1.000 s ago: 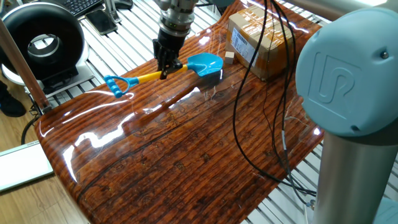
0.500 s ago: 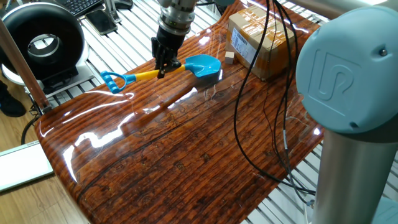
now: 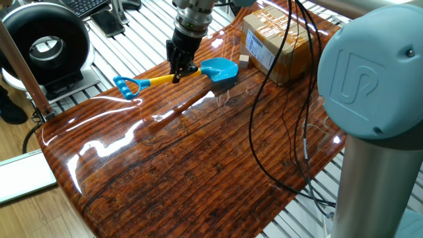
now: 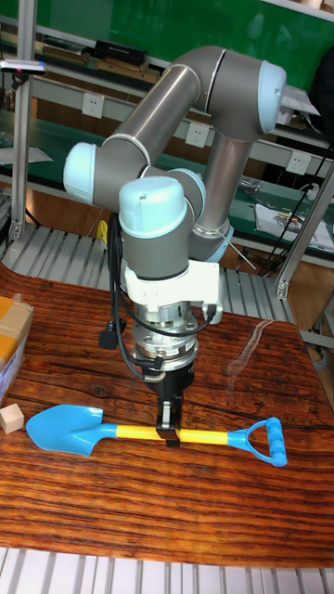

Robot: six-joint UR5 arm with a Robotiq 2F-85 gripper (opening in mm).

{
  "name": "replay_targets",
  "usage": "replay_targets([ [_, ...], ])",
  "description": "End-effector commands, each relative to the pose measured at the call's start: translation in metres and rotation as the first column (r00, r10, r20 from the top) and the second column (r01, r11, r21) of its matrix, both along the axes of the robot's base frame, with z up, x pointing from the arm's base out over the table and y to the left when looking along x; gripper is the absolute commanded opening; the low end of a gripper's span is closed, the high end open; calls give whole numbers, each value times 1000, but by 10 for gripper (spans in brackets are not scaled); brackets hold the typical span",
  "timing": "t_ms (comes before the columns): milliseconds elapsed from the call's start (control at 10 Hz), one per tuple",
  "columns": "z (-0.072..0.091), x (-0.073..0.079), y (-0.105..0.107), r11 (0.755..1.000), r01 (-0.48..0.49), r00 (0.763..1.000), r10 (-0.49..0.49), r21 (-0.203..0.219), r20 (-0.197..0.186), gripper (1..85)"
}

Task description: Use a shovel to scoop up an object

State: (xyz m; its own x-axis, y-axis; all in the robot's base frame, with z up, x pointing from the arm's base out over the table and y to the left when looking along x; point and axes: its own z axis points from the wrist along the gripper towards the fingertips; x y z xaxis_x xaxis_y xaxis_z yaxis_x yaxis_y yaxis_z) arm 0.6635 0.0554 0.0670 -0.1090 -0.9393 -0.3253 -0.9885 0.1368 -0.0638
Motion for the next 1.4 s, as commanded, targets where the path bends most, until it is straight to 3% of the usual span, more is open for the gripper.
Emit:
replay_targets([
  [0,1,0,0,1000,9,1000,-9,9,-1,10],
  [700,0,-2,-3,999,44,999,-44,3,-13,10],
  [1300,-7,7,-17,999,-39,999,39,0,15,10],
])
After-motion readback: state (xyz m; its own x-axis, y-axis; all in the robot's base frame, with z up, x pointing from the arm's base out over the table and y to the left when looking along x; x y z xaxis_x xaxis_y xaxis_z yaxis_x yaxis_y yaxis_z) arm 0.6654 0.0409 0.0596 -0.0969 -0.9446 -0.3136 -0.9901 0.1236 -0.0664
